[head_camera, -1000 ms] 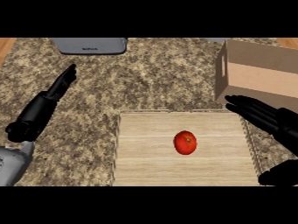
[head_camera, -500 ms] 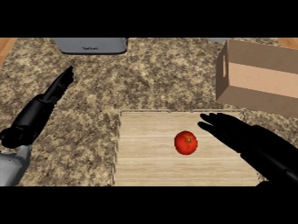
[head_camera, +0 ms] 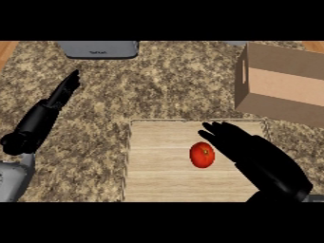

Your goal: Pick the tomato from the tray and place it in the cardboard box

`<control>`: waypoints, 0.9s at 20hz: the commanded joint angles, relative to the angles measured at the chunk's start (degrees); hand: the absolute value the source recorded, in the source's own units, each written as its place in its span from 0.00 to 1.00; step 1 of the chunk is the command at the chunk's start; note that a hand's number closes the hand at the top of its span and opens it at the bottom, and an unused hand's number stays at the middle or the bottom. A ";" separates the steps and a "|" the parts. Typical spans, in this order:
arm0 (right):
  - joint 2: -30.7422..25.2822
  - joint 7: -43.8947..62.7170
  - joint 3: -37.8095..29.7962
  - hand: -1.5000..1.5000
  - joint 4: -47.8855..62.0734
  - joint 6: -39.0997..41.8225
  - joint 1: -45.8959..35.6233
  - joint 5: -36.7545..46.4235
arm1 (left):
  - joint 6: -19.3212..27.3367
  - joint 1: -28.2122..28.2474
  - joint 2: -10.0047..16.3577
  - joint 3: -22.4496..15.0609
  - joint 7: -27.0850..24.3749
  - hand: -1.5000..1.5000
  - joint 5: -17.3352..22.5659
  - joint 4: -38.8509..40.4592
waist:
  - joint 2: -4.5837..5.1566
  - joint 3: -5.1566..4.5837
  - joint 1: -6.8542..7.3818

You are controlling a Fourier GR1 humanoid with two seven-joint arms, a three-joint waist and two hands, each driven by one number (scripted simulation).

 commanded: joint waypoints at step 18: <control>12.86 -5.92 -0.14 0.00 14.52 0.09 -2.75 15.56 | -5.96 1.67 -6.56 5.53 7.54 0.50 -5.59 -8.26 | -0.03 0.02 0.13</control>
